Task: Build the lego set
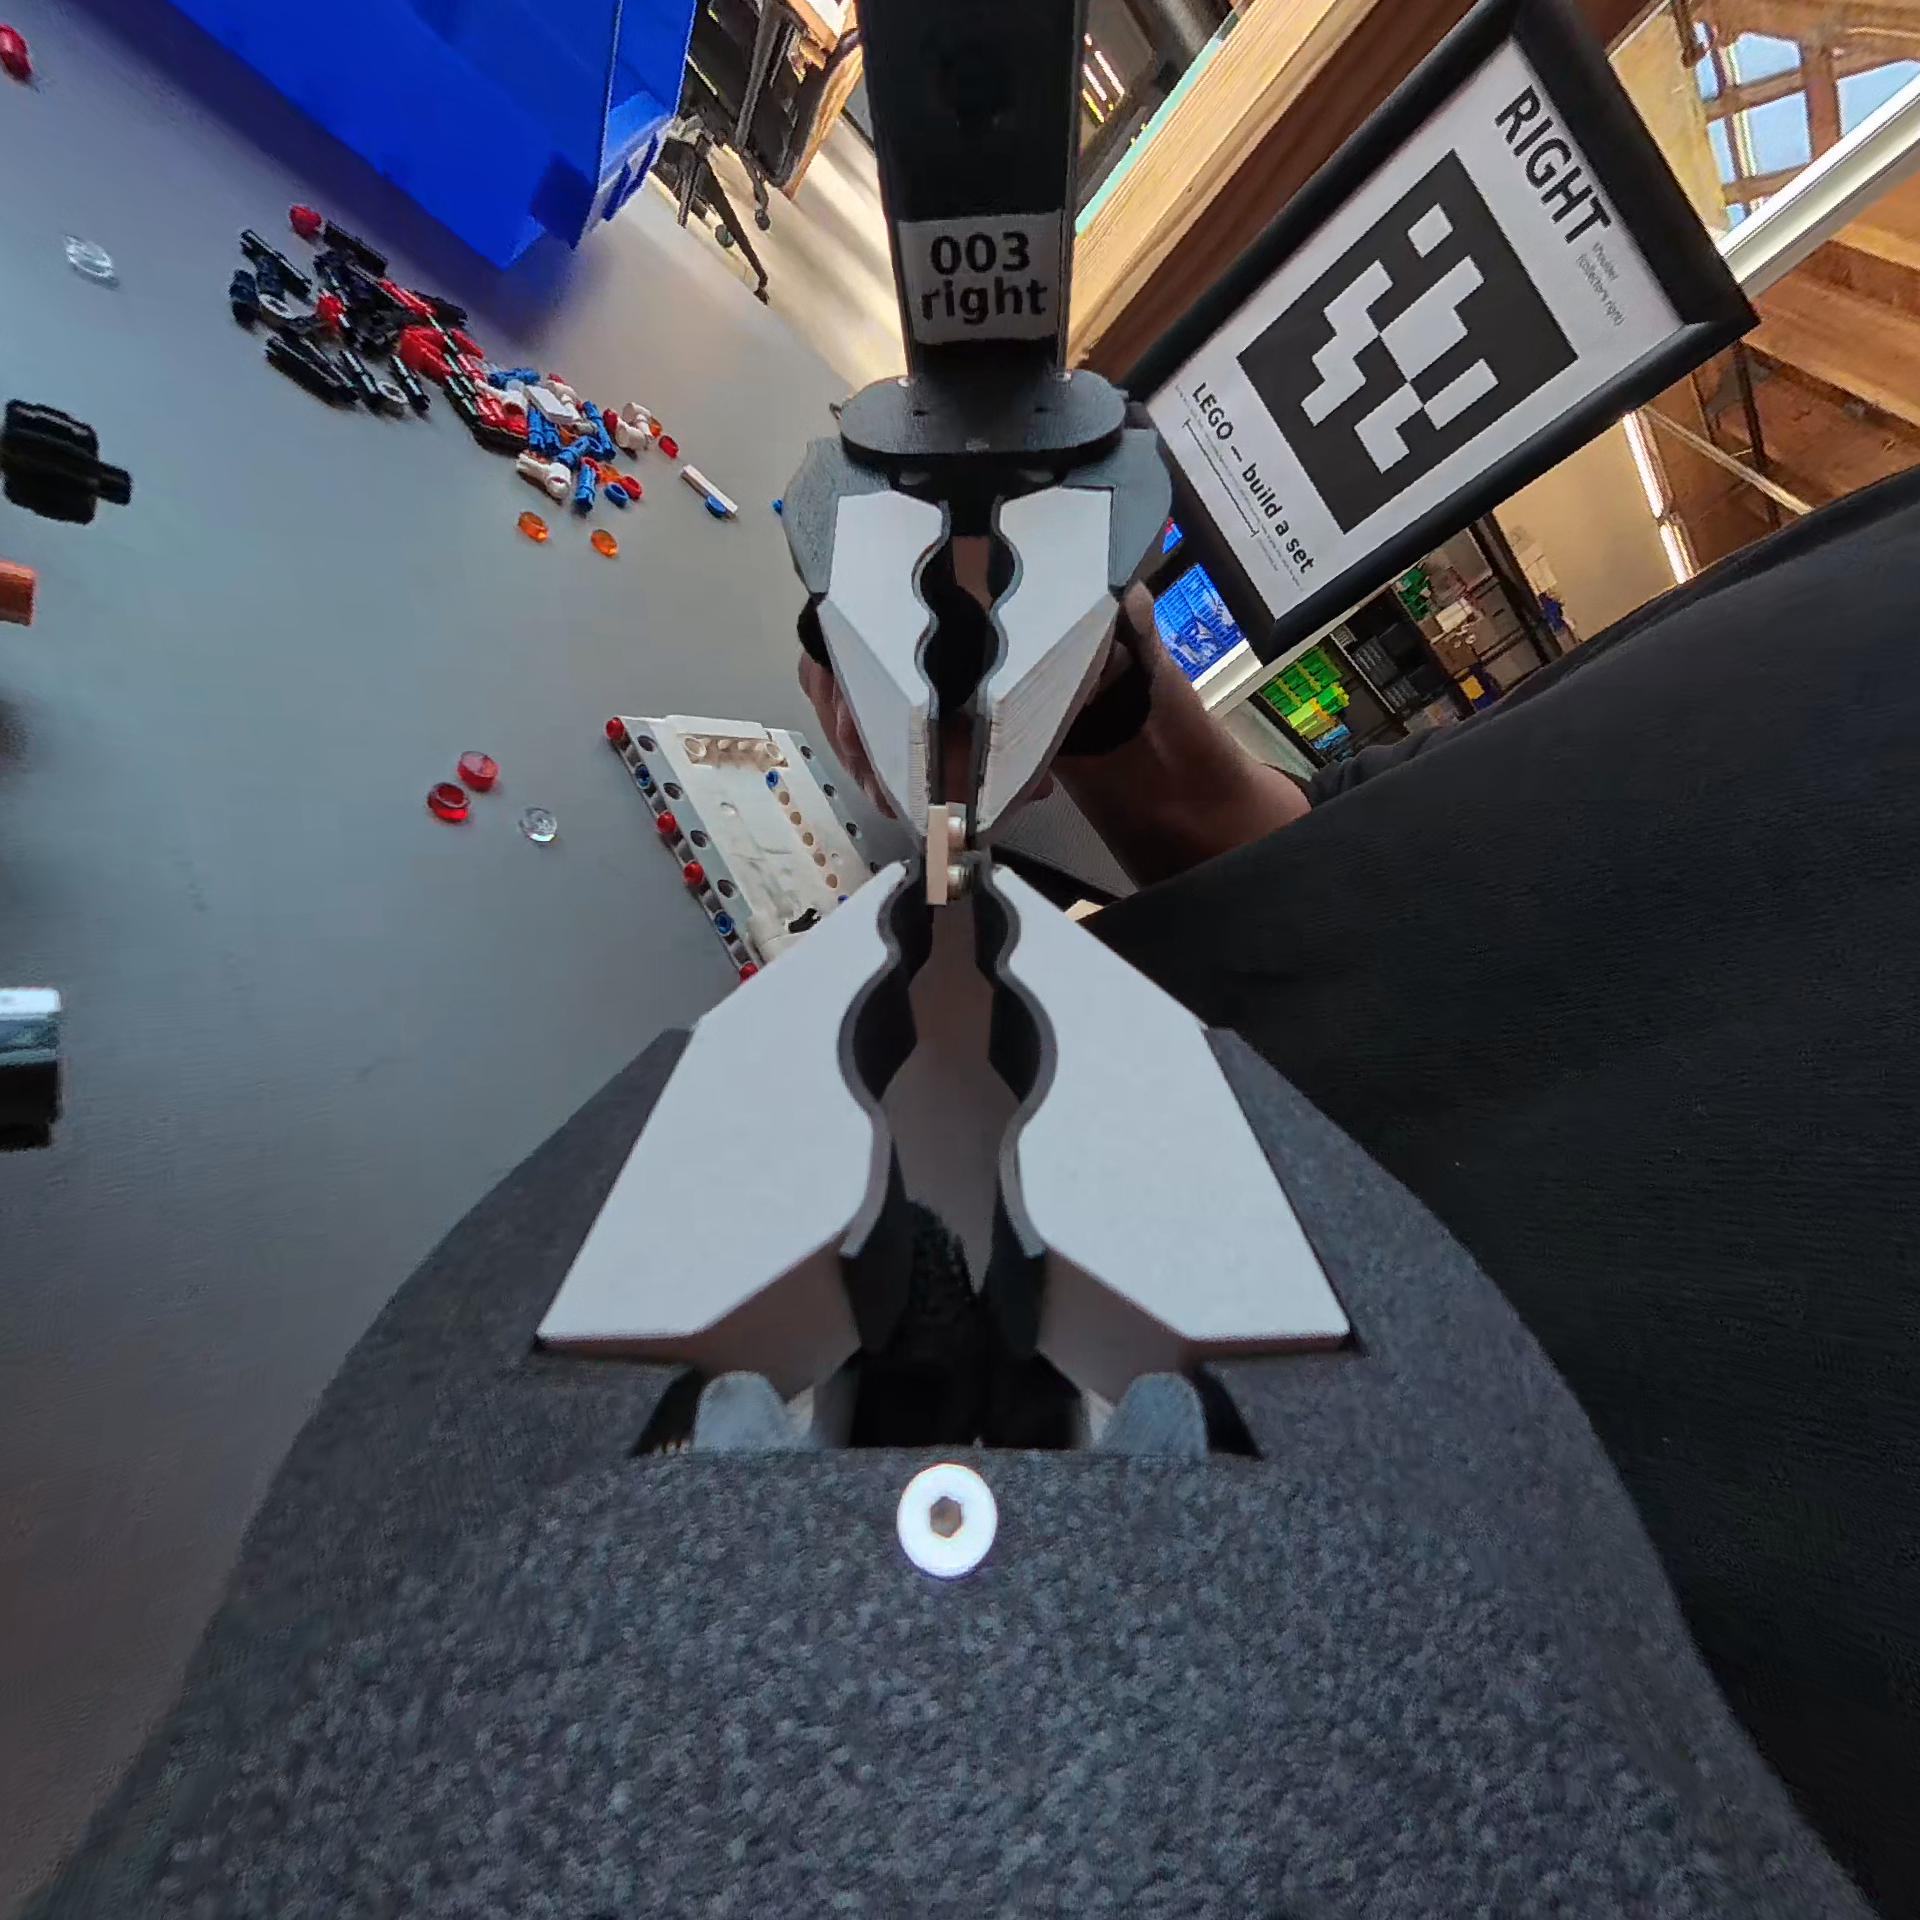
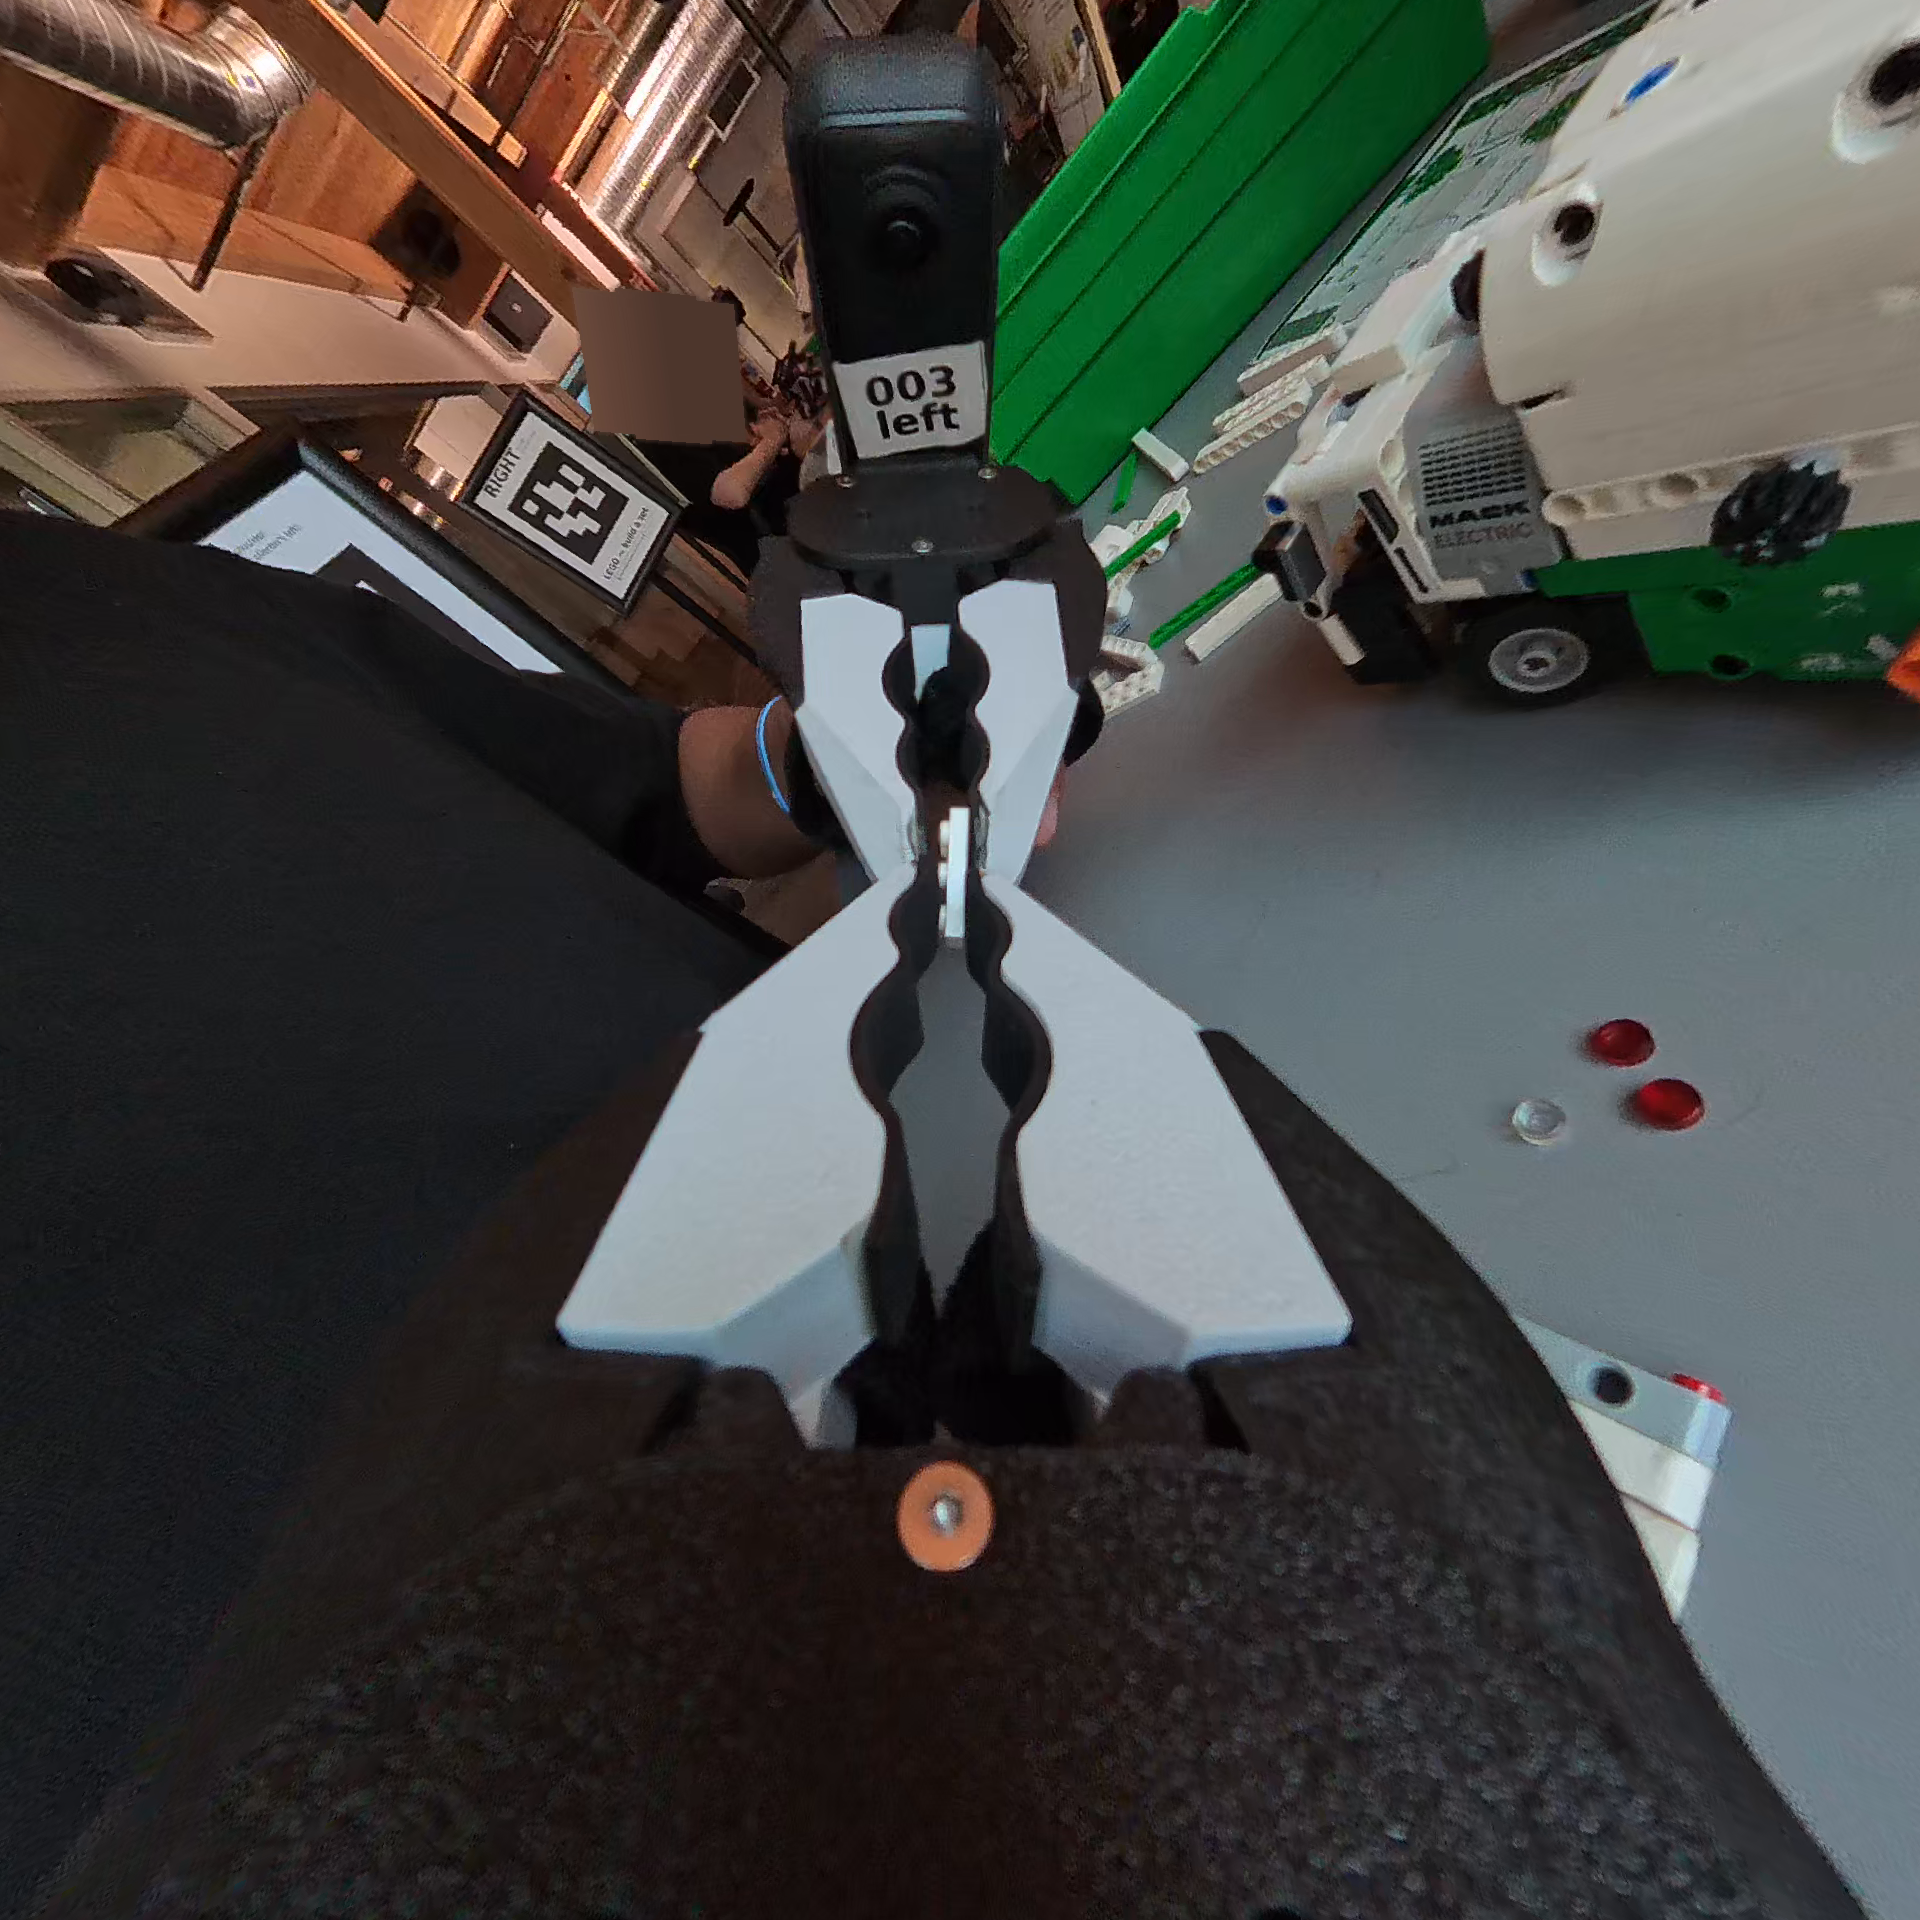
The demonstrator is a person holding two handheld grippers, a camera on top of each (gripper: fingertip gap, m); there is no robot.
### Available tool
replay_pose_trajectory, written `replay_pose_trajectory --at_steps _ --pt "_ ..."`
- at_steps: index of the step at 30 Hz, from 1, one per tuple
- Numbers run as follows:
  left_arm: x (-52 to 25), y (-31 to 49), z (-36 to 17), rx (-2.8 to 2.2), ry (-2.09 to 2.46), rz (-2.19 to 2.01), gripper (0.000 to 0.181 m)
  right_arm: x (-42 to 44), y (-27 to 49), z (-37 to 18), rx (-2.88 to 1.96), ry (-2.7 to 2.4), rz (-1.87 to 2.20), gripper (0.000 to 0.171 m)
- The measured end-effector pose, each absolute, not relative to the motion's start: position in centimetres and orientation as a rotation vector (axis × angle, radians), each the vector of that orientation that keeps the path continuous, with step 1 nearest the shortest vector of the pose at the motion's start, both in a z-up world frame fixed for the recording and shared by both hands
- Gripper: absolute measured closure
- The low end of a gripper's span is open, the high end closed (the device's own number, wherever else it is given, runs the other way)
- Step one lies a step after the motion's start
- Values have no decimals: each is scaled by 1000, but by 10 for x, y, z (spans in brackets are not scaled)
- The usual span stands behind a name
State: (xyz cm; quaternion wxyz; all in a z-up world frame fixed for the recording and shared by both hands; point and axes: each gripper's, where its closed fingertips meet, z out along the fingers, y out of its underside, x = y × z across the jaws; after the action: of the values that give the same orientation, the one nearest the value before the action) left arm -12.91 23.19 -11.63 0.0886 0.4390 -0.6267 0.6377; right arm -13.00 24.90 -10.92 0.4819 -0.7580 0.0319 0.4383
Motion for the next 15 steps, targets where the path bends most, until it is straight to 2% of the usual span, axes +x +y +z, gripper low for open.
replay_pose_trajectory --at_steps 4,15 --pt "-130 234 -116 1298 -1852 1879 171 -131 248 -113 -1877 65 1067 168" --pt "-132 235 -113 1279 -1757 1867 179 -133 246 -111 -1885 38 1134 168"
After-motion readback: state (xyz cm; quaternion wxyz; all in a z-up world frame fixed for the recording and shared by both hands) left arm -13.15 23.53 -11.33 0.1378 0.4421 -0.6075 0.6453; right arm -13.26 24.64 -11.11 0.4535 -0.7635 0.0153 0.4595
